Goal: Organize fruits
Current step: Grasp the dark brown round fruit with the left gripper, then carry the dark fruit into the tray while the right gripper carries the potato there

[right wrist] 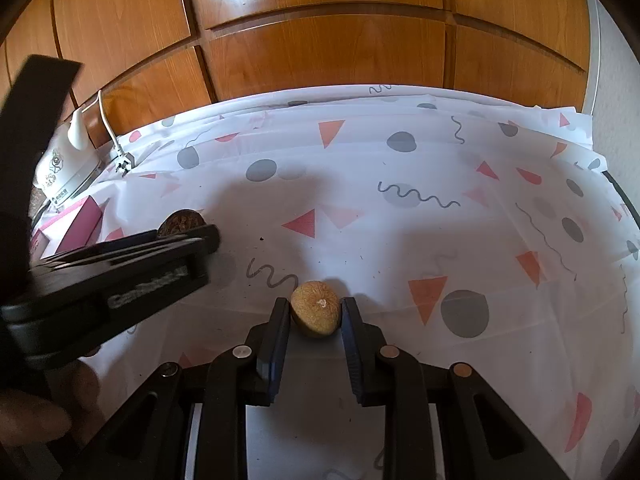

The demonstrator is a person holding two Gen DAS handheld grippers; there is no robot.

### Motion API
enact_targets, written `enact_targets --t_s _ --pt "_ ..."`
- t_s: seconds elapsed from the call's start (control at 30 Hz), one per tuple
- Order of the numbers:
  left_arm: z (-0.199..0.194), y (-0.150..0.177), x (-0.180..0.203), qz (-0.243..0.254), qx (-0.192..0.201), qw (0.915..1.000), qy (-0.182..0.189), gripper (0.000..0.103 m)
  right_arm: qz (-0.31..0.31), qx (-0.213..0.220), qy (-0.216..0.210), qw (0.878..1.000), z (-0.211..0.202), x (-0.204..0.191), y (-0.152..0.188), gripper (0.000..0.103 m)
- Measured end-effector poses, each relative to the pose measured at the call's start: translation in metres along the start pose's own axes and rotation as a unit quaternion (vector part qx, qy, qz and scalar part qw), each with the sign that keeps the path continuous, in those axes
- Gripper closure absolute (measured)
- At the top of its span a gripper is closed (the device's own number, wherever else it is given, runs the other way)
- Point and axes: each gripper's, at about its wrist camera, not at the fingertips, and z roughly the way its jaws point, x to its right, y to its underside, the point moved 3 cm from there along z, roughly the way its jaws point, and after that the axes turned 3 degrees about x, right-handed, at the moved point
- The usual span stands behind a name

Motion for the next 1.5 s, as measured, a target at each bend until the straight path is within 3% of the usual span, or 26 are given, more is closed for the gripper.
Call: enact_targets --t_s 0.03,0.13,0.53,1.13,1.33,1.5 --pt "0.0 0.0 0.001 0.001 0.001 1.0 0.0 0.058 0.0 0.0 0.0 1.0 0.0 0.0 0.0 0.077" --pt "-0.003 0.001 -0.006 -0.014 0.002 0.9996 0.024 0.058 -0.001 0.0 0.001 1.0 0.0 0.0 0.0 0.077" --pt "-0.05 0.053 -0.019 -0.025 0.017 0.9995 0.004 0.058 -0.011 -0.004 0.006 1.0 0.003 -0.001 0.0 0.076" --pt "-0.051 0.055 -0.02 -0.024 0.021 0.9995 0.007 0.058 -0.026 -0.007 0.017 1.0 0.004 -0.004 -0.001 0.076" --pt "-0.069 0.063 -0.022 -0.025 0.019 0.9995 0.011 0.058 -0.041 -0.009 0.022 0.999 0.003 -0.007 -0.001 0.077" --pt "-0.098 0.062 -0.03 -0.024 0.043 0.9987 0.012 0.058 -0.059 -0.017 0.008 0.998 -0.003 -0.018 0.001 0.077"
